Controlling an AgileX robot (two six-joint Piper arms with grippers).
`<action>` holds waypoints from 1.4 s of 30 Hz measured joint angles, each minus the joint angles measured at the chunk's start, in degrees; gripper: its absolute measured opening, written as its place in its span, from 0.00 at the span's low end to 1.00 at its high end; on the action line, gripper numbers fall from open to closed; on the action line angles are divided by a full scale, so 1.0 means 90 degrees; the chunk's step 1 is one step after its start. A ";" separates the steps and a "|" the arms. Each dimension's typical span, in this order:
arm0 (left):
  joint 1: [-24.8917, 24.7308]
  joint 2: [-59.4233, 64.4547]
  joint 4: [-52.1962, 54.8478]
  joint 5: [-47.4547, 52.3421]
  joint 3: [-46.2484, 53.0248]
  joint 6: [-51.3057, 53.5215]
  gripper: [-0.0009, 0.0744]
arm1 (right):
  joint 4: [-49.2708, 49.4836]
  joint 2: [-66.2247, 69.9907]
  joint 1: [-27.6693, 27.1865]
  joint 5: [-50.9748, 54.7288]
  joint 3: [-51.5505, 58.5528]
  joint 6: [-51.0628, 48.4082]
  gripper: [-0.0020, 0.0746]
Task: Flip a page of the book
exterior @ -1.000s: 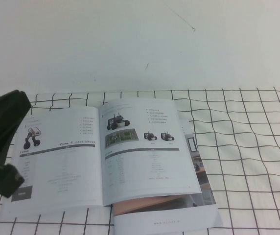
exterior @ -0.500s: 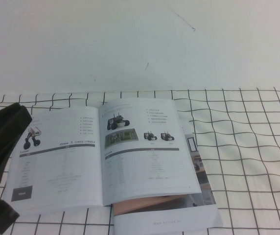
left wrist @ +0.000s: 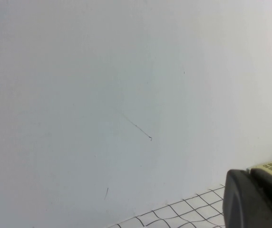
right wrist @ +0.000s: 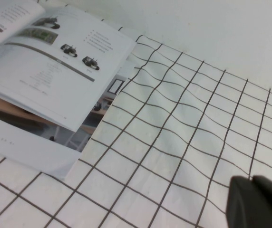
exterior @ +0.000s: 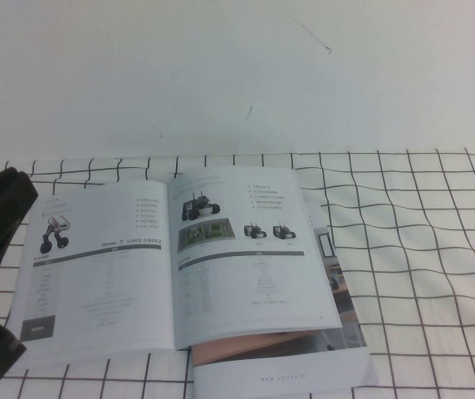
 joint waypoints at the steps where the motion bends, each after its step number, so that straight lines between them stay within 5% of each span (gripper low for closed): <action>1: 0.0000 0.0000 0.0000 0.0000 0.0000 0.0000 0.01 | 0.0010 0.0000 0.0000 0.0015 0.0000 0.0000 0.02; 15: 0.0088 -0.0528 -0.0025 0.0031 0.0509 0.0005 0.01 | 0.0037 -0.0008 0.0000 0.0015 0.0000 0.0010 0.02; 28: 0.1404 -0.3262 -0.0038 -0.0458 0.2620 0.0234 0.01 | 0.0050 -0.0008 0.0000 0.0015 0.0014 0.0010 0.02; 36: 0.1521 -0.3370 0.0063 -0.0909 0.3158 0.0782 0.01 | 0.0050 -0.0008 0.0000 0.0015 0.0014 0.0010 0.02; 39: 0.1601 -0.3370 0.1665 -0.0806 0.3284 -0.0535 0.01 | 0.0052 -0.0008 0.0000 0.0015 0.0014 0.0010 0.02; 42: 0.1898 -0.3370 0.4674 -0.0274 0.3326 -0.3710 0.01 | 0.0052 -0.0008 0.0000 0.0015 0.0014 0.0010 0.02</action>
